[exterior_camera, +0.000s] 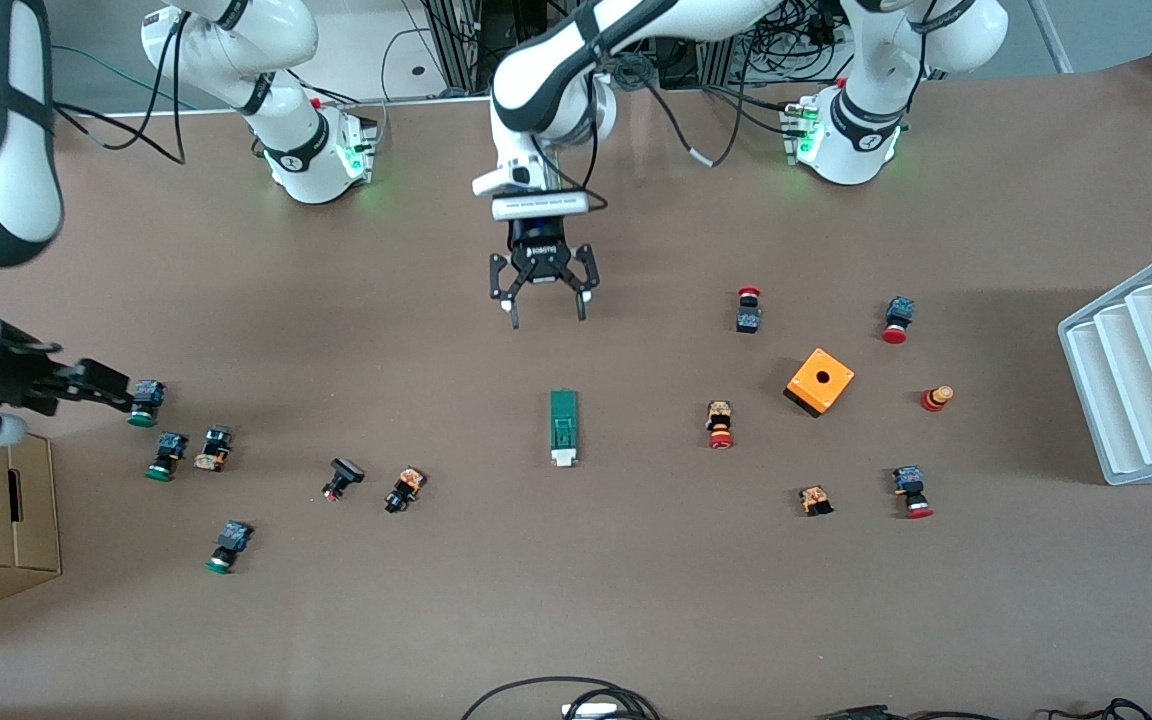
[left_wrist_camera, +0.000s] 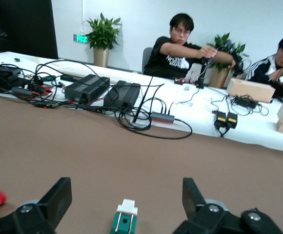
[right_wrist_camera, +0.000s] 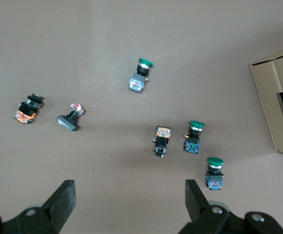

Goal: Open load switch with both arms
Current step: 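Lower the left gripper over the switch while the right gripper reaches it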

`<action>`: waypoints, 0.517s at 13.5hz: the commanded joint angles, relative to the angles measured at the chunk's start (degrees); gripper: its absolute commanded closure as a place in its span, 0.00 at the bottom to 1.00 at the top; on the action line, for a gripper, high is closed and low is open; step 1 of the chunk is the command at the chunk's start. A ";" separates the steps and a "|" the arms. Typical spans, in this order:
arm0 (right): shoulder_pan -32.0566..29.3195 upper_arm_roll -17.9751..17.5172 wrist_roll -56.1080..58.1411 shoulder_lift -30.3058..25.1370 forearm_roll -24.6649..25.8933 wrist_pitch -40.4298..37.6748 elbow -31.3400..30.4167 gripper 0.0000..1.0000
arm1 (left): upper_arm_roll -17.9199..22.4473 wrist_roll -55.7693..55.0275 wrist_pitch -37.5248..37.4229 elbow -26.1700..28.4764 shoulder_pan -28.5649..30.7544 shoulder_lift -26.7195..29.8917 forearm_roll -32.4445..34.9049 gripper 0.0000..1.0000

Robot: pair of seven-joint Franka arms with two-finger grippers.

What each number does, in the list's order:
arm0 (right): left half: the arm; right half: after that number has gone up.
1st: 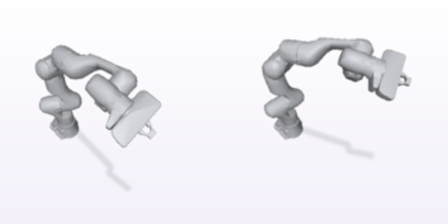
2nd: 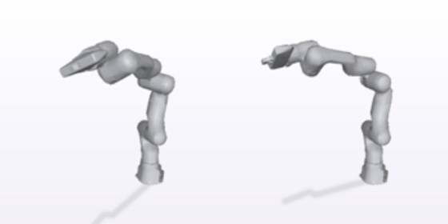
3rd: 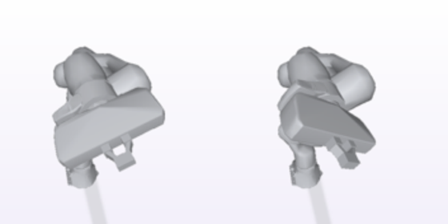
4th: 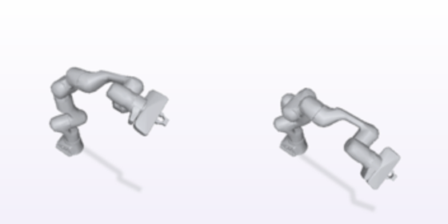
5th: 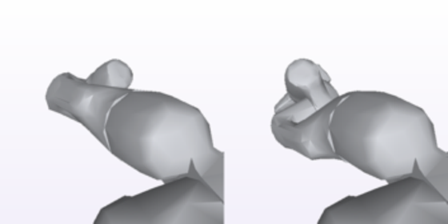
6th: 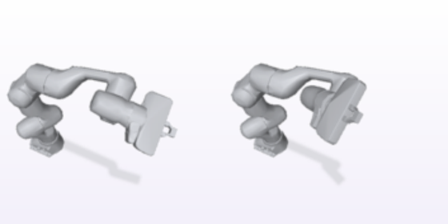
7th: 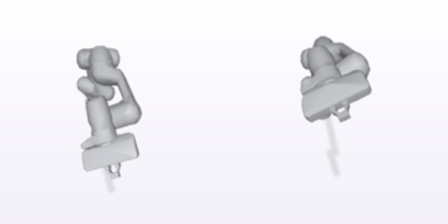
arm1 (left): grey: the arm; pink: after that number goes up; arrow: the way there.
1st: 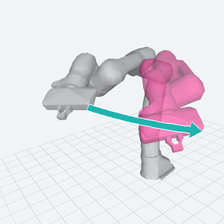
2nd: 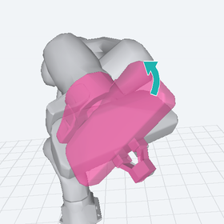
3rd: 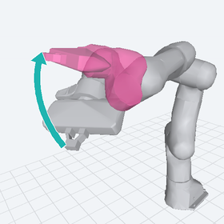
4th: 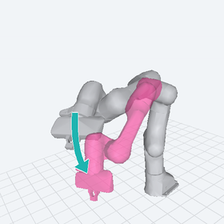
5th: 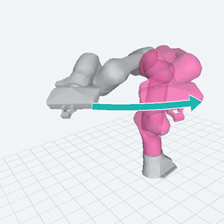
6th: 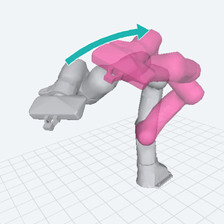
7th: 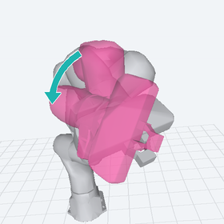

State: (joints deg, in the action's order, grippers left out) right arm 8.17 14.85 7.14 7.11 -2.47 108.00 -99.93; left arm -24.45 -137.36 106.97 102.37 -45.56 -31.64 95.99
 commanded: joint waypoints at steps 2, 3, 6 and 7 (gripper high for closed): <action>1.84 -0.08 -0.63 3.70 -1.74 -0.16 1.67 0.00 | -0.68 -3.35 -0.27 -0.86 1.52 -4.30 5.95 0.00; 2.54 -0.08 -2.98 4.57 -2.97 -0.16 1.76 0.00 | -0.68 -4.92 -0.36 -0.86 1.61 -5.88 8.92 0.00; 7.10 -0.08 -16.05 7.03 -5.09 0.01 3.33 0.00 | -0.42 -10.02 -0.80 -1.55 1.96 -9.57 15.88 0.00; 8.51 -0.08 -20.02 8.61 -5.09 -0.16 5.08 0.00 | -0.42 -9.86 -0.80 -1.91 1.96 -10.54 16.24 0.00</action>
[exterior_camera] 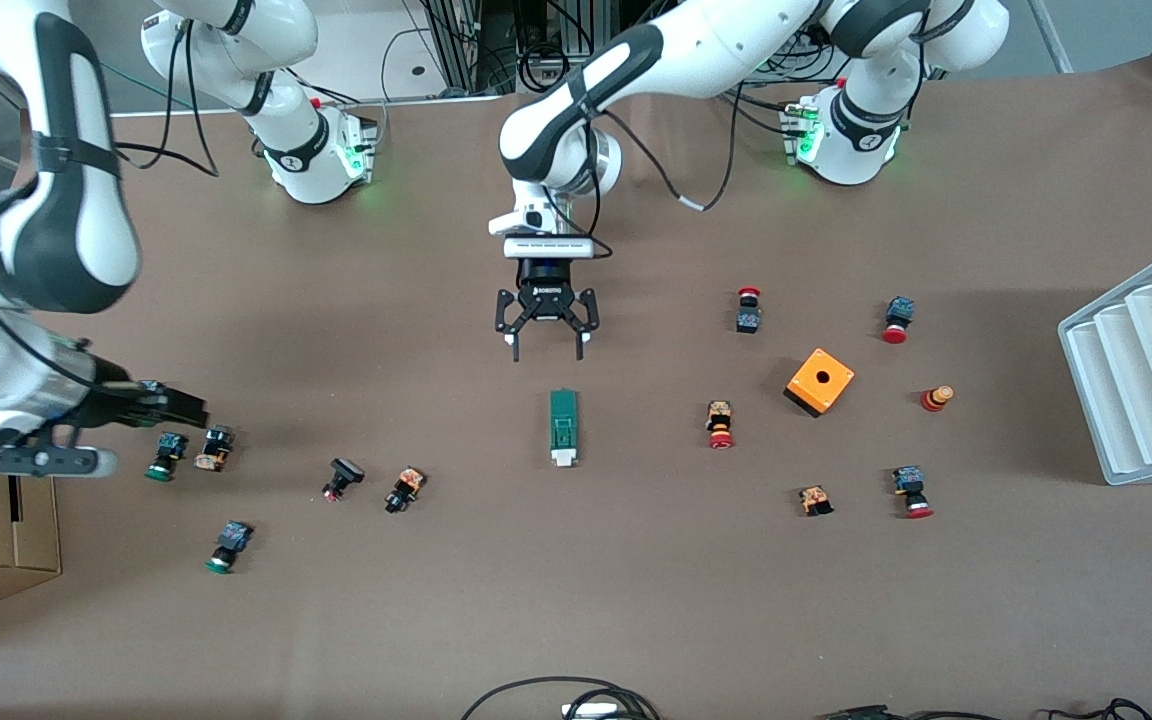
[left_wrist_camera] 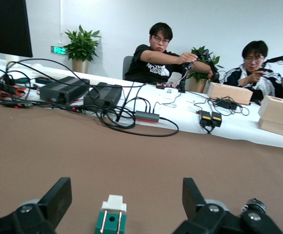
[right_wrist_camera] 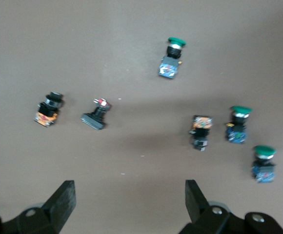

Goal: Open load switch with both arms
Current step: 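Lower the left gripper over the switch while the right gripper reaches it, then grasp the switch body with the right gripper while the left gripper aligns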

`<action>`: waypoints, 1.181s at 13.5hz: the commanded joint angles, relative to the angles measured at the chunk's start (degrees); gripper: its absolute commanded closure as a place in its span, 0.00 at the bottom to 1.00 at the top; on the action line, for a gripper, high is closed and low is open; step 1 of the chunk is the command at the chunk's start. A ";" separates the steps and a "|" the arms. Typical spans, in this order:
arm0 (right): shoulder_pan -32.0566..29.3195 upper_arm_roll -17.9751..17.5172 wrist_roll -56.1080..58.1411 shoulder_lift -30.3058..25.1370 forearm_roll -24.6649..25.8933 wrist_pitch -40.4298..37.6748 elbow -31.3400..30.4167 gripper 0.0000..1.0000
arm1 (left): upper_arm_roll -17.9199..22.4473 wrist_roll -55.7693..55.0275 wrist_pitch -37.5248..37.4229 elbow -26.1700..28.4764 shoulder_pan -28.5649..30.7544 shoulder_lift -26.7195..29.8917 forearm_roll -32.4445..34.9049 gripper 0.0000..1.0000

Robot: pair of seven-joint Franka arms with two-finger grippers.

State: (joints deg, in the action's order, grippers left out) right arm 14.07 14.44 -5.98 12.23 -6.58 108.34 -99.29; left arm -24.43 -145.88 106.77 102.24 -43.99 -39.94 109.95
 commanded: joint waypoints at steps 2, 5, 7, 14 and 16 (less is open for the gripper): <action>4.29 0.33 -10.27 7.44 -1.16 -0.67 8.56 0.00 | -0.45 -1.07 -0.77 -1.87 0.40 -3.74 2.38 0.00; 7.27 0.41 -20.51 11.50 -8.95 -0.76 11.04 0.00 | -0.45 -1.16 -1.91 -3.35 0.40 -7.51 2.29 0.00; 9.47 -0.28 -29.65 13.34 -10.29 -0.67 12.52 0.00 | -0.53 -0.90 -4.54 -5.47 0.31 -10.58 2.02 0.00; 20.80 1.02 -56.74 23.89 -12.67 -0.93 21.15 0.00 | -0.53 2.61 -6.83 -8.80 0.22 -16.30 2.29 0.00; 25.37 3.74 -62.19 27.13 -13.63 -0.59 23.24 0.00 | -0.53 5.33 -7.01 -9.25 0.22 -16.66 1.85 0.00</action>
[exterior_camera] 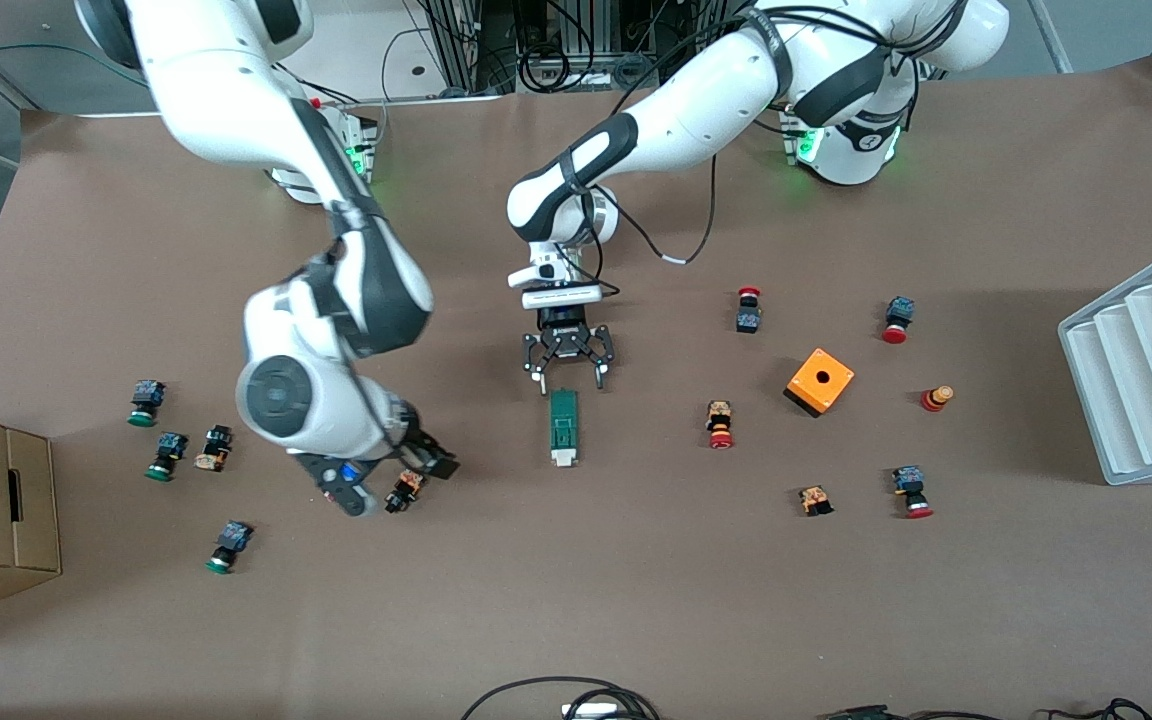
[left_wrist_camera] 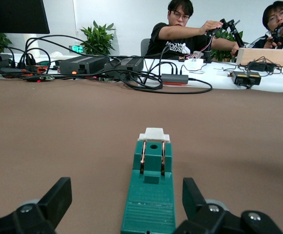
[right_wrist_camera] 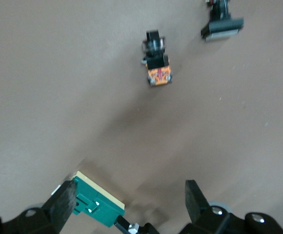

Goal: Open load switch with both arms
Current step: 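Grasp the switch body with the right gripper while the left gripper aligns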

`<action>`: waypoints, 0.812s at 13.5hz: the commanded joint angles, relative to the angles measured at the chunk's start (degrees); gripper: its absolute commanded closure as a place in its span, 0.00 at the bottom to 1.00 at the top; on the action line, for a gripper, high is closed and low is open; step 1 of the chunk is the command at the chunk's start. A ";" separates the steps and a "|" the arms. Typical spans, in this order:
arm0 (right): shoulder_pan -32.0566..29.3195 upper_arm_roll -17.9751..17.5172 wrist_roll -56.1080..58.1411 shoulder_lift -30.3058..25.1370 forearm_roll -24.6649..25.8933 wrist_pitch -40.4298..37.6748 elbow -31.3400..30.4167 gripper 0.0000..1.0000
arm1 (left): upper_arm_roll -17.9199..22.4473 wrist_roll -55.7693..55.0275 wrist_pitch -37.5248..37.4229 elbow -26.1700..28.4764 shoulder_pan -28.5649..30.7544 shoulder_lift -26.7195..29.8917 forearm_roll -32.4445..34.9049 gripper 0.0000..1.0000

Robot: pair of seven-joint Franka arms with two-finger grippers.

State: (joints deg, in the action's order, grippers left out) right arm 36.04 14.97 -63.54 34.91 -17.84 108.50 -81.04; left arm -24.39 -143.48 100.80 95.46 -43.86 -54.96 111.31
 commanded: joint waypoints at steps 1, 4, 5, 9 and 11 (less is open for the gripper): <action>5.34 4.79 -7.97 6.12 -3.51 -0.49 6.32 0.00 | -0.57 3.56 -0.96 -2.73 0.09 -1.90 0.58 0.00; 7.64 5.08 -19.30 8.51 -4.75 3.36 7.83 0.00 | -0.57 6.28 -0.35 -4.40 0.09 -2.96 0.75 0.00; 8.25 4.99 -22.91 8.60 -4.83 4.60 7.74 0.00 | -0.57 6.37 -0.26 -5.36 0.09 -3.74 0.75 0.00; 10.90 4.55 -37.59 10.26 -5.36 9.44 7.74 0.00 | -0.48 5.94 -1.74 -7.74 -0.53 -4.98 0.93 0.00; 10.90 3.67 -38.24 11.23 -5.36 9.45 7.74 0.00 | -0.57 5.32 -3.15 -8.01 -0.88 -5.07 1.89 0.00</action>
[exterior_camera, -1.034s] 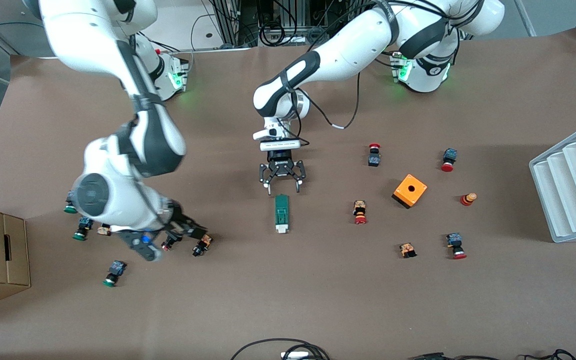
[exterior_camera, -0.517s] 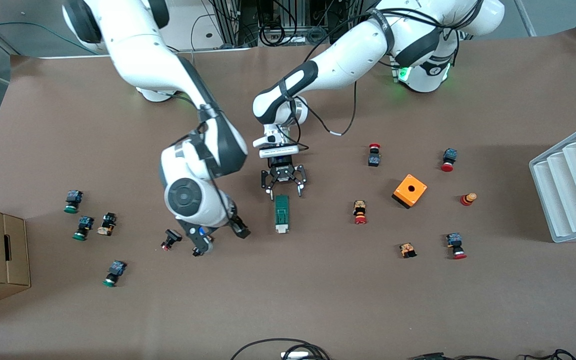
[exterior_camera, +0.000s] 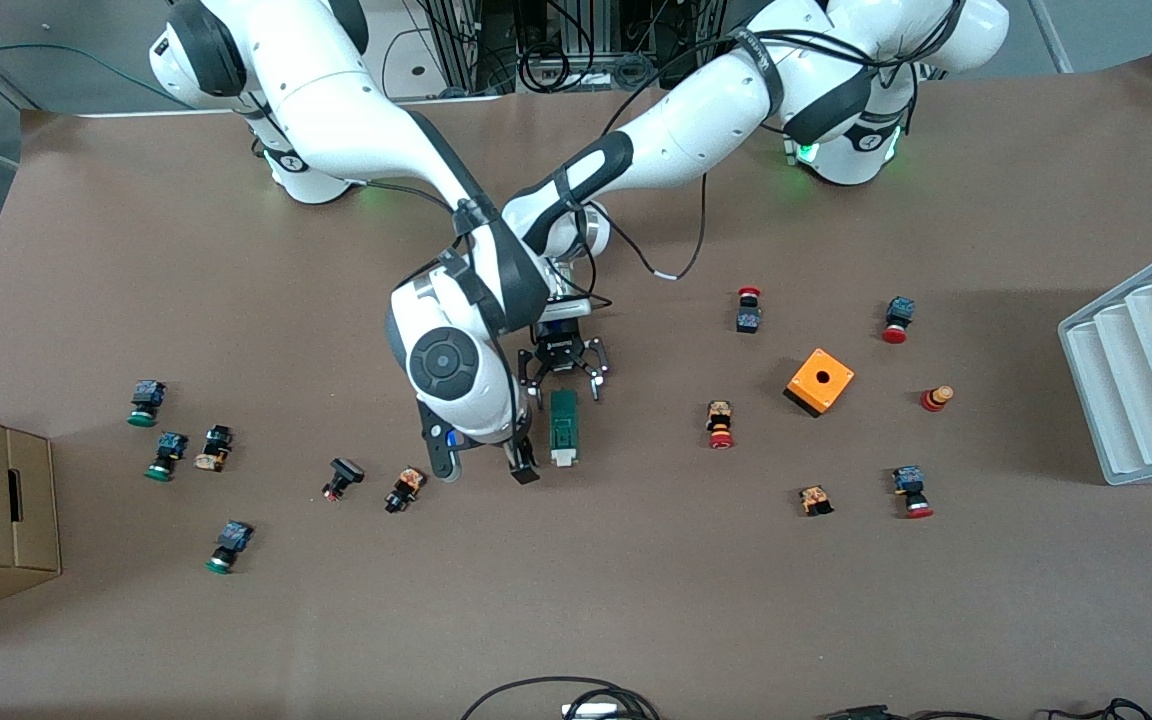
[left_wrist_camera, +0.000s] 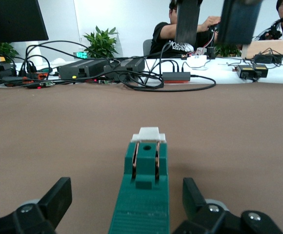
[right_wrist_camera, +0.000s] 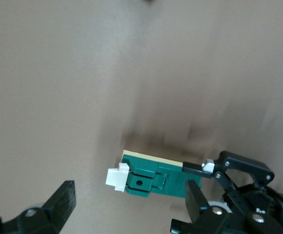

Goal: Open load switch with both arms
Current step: 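Grasp the switch body with the right gripper while the left gripper aligns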

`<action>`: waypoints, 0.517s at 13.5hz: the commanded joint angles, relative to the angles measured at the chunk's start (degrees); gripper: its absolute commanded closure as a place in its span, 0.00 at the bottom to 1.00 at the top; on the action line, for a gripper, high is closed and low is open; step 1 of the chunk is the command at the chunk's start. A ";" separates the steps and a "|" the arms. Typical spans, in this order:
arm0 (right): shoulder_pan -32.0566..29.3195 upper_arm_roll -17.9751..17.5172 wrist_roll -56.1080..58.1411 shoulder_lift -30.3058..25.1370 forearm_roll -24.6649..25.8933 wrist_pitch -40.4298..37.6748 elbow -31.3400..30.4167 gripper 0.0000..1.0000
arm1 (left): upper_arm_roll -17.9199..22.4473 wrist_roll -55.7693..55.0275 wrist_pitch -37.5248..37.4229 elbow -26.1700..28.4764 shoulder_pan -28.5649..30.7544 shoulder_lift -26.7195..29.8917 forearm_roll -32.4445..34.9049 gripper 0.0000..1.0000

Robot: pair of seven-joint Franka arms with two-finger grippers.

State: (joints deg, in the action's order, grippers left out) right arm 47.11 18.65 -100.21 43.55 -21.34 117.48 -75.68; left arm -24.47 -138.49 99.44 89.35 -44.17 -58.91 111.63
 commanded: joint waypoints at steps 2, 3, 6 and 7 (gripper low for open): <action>-0.78 -0.02 -1.04 3.29 -1.86 1.43 2.38 0.00 | -0.49 -0.81 -3.19 -2.07 -0.57 -2.07 3.58 0.00; -1.14 -0.02 -1.30 3.47 -1.78 1.61 2.46 0.00 | -0.49 -2.04 -4.42 -2.94 -0.65 -2.87 4.81 0.00; -2.01 -1.15 -1.65 3.91 -1.95 1.79 3.42 0.00 | -0.40 -2.66 -5.22 -3.30 -1.00 -3.75 5.70 0.00; -2.54 -3.07 -2.70 4.78 -2.13 2.83 4.39 0.00 | -0.40 -2.84 -5.57 -3.39 -1.09 -4.01 5.79 0.00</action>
State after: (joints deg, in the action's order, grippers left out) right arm 45.44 17.81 -101.16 46.05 -21.62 119.27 -74.92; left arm -24.55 -140.55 95.56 88.00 -44.76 -61.34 116.26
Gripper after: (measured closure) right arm 0.000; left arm 0.000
